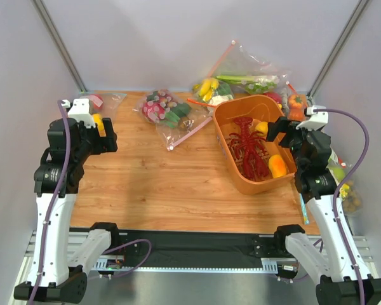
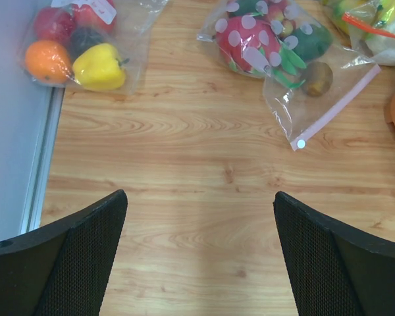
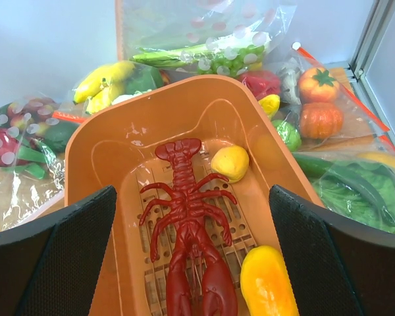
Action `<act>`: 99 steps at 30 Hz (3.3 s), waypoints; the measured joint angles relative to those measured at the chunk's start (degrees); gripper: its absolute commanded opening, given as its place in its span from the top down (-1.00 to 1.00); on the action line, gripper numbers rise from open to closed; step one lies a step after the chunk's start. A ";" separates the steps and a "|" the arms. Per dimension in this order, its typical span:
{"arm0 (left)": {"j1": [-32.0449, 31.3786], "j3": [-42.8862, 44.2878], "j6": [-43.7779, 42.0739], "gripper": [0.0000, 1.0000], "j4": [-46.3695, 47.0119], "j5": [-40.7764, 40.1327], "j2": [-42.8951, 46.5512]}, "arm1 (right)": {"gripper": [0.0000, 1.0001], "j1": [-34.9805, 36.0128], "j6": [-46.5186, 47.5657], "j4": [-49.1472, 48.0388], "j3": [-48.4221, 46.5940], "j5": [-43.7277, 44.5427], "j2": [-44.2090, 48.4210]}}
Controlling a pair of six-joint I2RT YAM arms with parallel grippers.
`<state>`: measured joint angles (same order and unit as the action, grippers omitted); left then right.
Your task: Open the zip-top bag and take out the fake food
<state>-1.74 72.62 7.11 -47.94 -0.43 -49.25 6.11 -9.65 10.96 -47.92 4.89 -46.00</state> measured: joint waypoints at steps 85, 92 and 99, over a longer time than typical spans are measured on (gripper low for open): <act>12.26 38.64 -13.00 1.00 17.20 -8.85 -79.91 | -1.00 0.02 0.15 7.26 -1.75 -5.09 0.15; 12.26 26.08 -10.27 1.00 12.76 -4.15 -69.79 | -1.00 0.02 0.15 7.26 -1.73 -5.95 1.46; 12.11 8.31 -7.28 1.00 6.88 -0.42 -51.43 | -1.00 0.00 -0.04 7.19 -1.75 -7.91 -0.07</act>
<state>10.37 80.93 -0.16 -41.06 -0.84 -100.68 6.11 -9.69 18.15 -49.67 -3.03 -46.06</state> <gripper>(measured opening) 0.003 0.998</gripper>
